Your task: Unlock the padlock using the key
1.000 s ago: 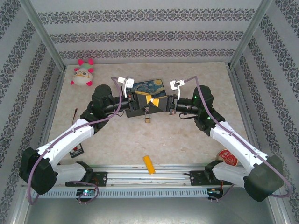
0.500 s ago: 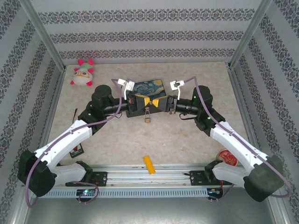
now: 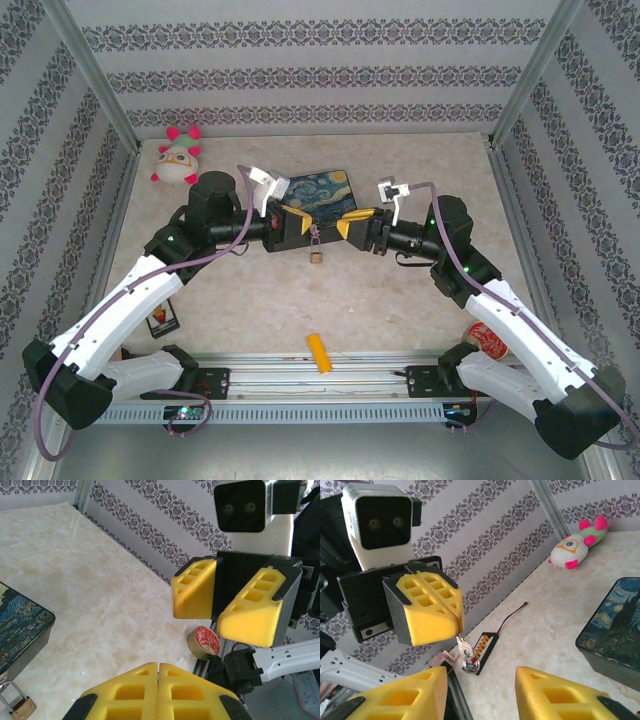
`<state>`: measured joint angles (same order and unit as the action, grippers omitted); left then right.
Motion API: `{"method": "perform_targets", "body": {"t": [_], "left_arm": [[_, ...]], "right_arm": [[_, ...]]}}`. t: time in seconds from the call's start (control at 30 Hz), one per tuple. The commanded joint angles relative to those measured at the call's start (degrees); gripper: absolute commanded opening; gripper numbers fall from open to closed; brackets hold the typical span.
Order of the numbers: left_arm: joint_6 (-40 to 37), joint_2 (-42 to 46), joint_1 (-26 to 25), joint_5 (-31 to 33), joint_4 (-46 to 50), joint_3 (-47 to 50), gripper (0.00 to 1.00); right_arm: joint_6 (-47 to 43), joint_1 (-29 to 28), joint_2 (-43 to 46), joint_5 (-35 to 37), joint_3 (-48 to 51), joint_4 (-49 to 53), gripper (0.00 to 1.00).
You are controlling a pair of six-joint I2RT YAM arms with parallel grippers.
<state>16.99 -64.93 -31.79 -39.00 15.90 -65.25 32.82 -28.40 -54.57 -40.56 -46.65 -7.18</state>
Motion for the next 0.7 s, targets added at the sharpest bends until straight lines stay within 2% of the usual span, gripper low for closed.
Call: {"method": "perform_targets", "body": {"t": [0.0, 0.17, 0.67], "left_arm": [[-2.0, 0.9, -0.7, -2.3, 1.6, -0.9, 0.00], [-0.1, 1.0, -0.6, -4.6, -3.2, 1.2, 0.00], [1.8, 2.4, -0.6, -5.6, -8.0, 3.4, 0.00]], "right_arm": [[-0.6, -0.6, -0.3, -3.5, 1.6, -6.0, 0.35], [3.6, -1.3, -4.2, -10.7, 0.8, -12.3, 0.33], [4.7, -4.6, -9.8, -11.8, -1.5, -15.6, 0.32]]}}
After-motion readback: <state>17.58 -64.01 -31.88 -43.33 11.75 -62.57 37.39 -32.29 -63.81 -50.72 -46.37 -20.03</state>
